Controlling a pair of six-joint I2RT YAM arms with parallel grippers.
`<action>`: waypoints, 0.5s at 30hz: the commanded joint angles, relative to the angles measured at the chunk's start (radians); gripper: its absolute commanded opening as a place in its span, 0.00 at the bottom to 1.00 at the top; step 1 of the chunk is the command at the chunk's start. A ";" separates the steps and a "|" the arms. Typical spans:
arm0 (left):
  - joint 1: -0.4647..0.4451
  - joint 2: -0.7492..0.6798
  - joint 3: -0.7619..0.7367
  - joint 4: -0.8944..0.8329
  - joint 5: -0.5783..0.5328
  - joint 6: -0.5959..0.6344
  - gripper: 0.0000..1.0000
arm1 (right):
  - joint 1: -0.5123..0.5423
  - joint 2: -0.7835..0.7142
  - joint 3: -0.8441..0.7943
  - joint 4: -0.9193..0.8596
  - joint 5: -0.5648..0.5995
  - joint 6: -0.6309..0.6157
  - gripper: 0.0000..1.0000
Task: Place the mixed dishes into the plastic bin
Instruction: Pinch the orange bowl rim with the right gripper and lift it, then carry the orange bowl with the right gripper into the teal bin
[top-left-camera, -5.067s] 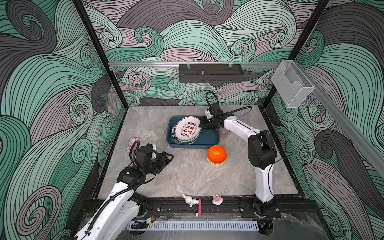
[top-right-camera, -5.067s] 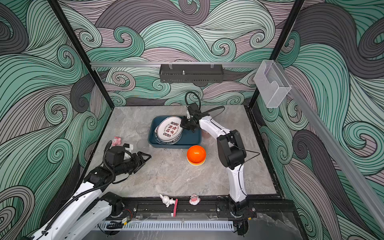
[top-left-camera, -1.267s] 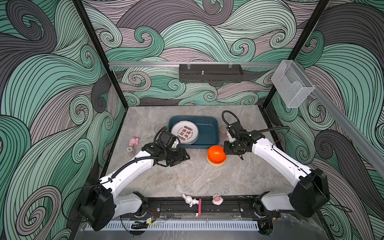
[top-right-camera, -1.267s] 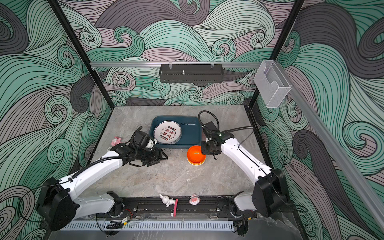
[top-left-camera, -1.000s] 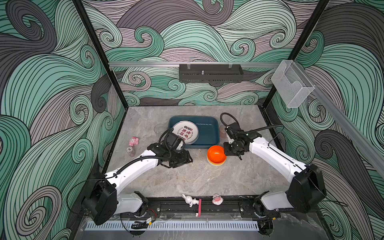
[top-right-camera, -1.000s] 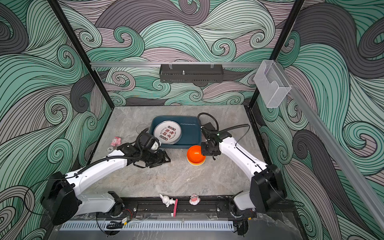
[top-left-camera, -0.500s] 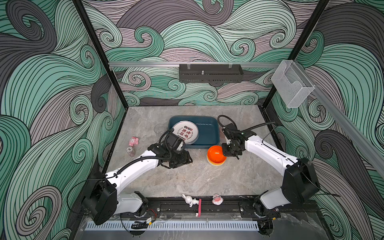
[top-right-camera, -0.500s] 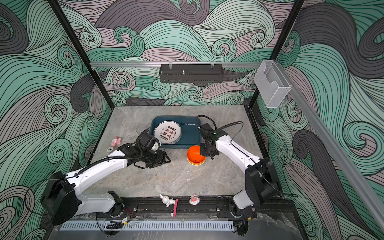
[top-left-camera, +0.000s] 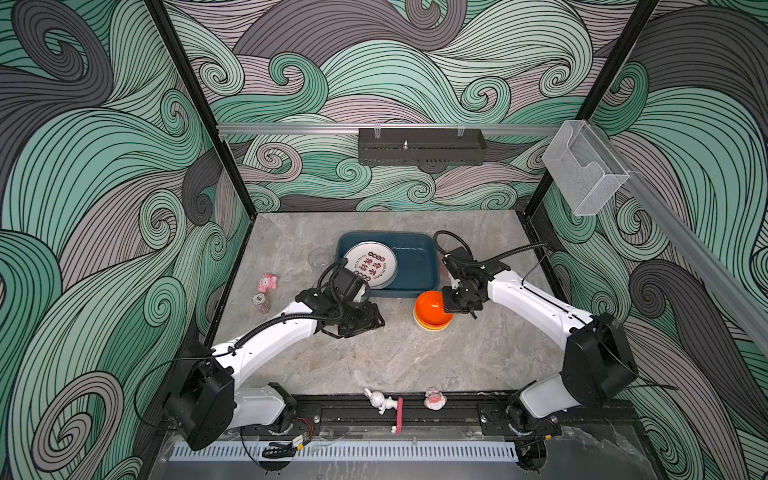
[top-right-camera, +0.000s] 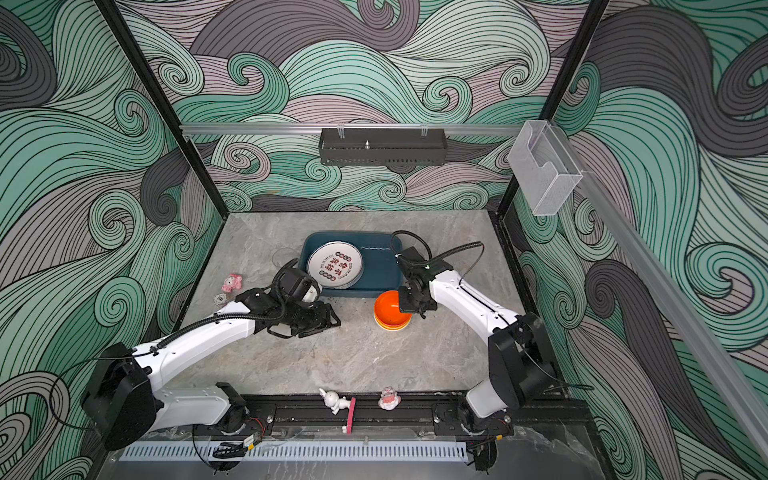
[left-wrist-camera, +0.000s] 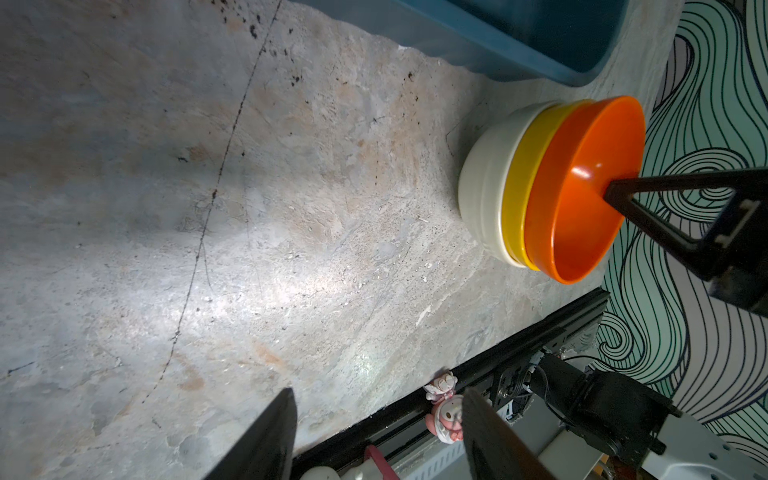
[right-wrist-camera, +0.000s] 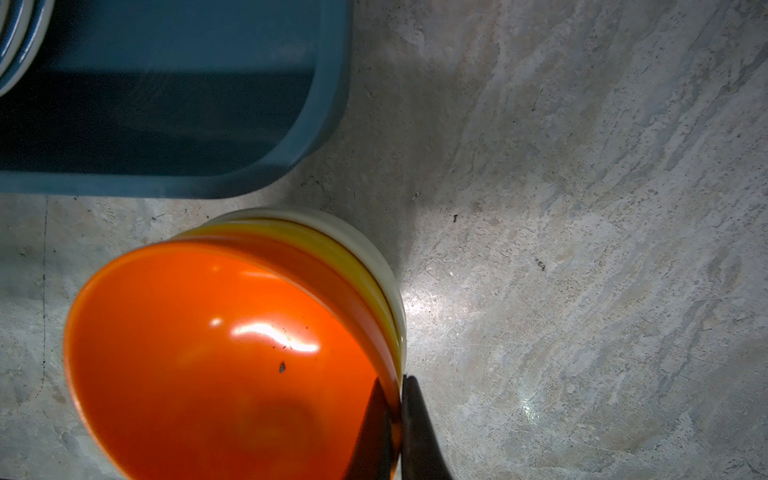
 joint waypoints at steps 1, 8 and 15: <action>-0.007 -0.028 -0.006 0.001 -0.021 -0.006 0.66 | 0.004 -0.017 0.024 -0.018 0.004 -0.010 0.00; -0.007 -0.042 0.005 -0.006 -0.028 -0.001 0.66 | 0.005 -0.052 0.061 -0.050 0.007 -0.021 0.00; -0.004 -0.059 0.027 -0.023 -0.055 0.005 0.66 | 0.003 -0.063 0.121 -0.083 0.009 -0.031 0.00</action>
